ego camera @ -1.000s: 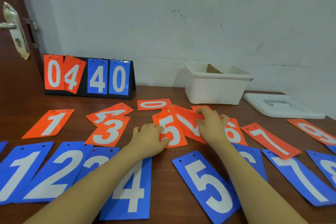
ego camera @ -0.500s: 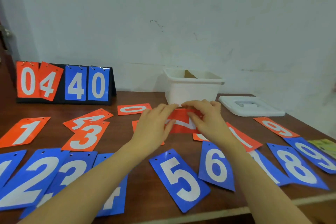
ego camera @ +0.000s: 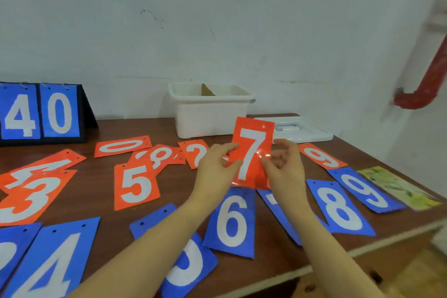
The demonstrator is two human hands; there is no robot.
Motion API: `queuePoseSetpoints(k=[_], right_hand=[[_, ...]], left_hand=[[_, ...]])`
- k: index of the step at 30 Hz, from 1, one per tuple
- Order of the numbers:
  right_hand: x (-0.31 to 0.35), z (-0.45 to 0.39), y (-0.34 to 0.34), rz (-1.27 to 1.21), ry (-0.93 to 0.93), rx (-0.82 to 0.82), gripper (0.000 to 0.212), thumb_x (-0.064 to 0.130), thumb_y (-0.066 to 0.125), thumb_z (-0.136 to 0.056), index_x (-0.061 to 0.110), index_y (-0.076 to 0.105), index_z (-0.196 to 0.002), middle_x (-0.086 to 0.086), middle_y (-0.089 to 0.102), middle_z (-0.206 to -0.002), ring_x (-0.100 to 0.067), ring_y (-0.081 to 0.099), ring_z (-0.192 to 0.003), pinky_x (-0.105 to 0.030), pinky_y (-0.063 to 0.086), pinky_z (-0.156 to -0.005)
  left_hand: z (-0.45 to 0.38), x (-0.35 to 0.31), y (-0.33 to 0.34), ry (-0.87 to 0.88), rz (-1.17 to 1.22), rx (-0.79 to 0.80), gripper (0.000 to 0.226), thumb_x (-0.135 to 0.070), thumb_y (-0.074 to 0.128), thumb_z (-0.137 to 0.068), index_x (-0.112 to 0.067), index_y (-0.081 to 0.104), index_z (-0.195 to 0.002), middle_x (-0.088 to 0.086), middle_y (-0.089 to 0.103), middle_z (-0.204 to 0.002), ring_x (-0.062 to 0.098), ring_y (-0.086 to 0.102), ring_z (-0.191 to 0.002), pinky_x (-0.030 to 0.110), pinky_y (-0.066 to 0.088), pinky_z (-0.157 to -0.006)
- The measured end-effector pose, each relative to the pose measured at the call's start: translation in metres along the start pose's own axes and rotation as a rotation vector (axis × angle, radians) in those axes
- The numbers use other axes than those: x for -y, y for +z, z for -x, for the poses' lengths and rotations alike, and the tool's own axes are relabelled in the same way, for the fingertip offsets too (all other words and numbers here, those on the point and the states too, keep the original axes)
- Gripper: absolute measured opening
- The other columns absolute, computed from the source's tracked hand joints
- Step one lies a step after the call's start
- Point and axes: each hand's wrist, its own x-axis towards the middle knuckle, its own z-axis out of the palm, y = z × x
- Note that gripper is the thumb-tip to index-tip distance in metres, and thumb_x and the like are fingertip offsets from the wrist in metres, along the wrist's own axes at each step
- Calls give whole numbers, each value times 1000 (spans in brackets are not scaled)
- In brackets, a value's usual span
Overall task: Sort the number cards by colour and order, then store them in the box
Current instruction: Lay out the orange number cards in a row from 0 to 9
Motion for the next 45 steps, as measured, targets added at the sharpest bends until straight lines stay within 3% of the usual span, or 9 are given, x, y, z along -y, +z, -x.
queuePoseSetpoints(k=[7, 11, 15, 24, 28, 33, 37, 40, 45], right_hand=[[-44, -63, -16, 472, -28, 134, 35, 3, 48, -90, 13, 57, -123, -5, 64, -113, -16, 59, -101, -19, 42, -82], [-68, -81, -16, 766, 68, 285, 42, 3, 43, -91, 21, 52, -129, -6, 56, -125, -24, 54, -112, -37, 42, -99], [-73, -83, -11, 1058, 72, 330, 38, 13, 41, -94, 31, 55, -125, -4, 47, -121, -25, 43, -113, -38, 32, -97], [-14, -55, 65, 831, -133, 497, 27, 26, 40, -95, 24, 62, -110, 0, 56, -112, -19, 52, -108, -36, 28, -94], [-7, -48, 120, 944, -240, 653, 32, 30, 36, -97, 20, 60, -116, -3, 56, -122, -23, 49, -115, -41, 24, -98], [-15, -46, 168, 1096, -223, 809, 43, 41, 30, -98, 27, 46, -134, -1, 22, -154, -27, 20, -139, -51, 11, -110], [-11, -54, 186, 990, -154, 677, 43, 43, 33, -97, 24, 49, -132, -6, 36, -144, -28, 30, -131, -45, 18, -107], [-13, -60, 193, 1097, -14, 559, 65, 59, 40, -89, 9, 46, -131, -14, 37, -139, -32, 32, -129, -45, 22, -107], [-16, -62, 198, 1114, 105, 566, 81, 70, 47, -80, 10, 42, -134, -17, 31, -143, -35, 28, -132, -46, 22, -109]], left_hand=[[-36, 27, 42, -42, -641, 347, 44, -35, 59, -84, -26, 51, -127, 1, 51, -118, 23, 42, -116, 37, 28, -97], [-46, 41, 47, -101, -731, 462, 41, -48, 55, -85, -30, 56, -122, -5, 42, -136, 22, 29, -129, 41, 21, -103], [-47, 45, 38, -58, -796, 468, 42, -48, 46, -90, -33, 47, -130, -7, 39, -142, 19, 29, -132, 42, 19, -106], [-39, 51, -49, -60, -923, 246, 39, -38, 40, -94, -29, 45, -132, -4, 38, -144, 19, 30, -132, 41, 20, -107], [-37, 69, -94, -135, -1031, 239, 40, -41, 38, -94, -32, 43, -133, -5, 33, -147, 20, 25, -136, 44, 20, -107], [-37, 85, -142, -286, -1141, 379, 47, -48, 26, -96, -31, 36, -138, -3, 28, -150, 23, 21, -138, 46, 16, -109], [-43, 98, -162, -320, -1085, 291, 44, -48, 28, -95, -31, 43, -132, -1, 40, -142, 23, 31, -132, 45, 19, -107], [-53, 104, -159, -275, -1072, 241, 45, -47, 33, -94, -30, 40, -135, -1, 36, -145, 23, 27, -135, 45, 19, -109], [-73, 115, -153, -393, -1079, 360, 63, -57, 36, -90, -27, 23, -143, 7, 25, -151, 31, 22, -138, 48, 17, -111]])
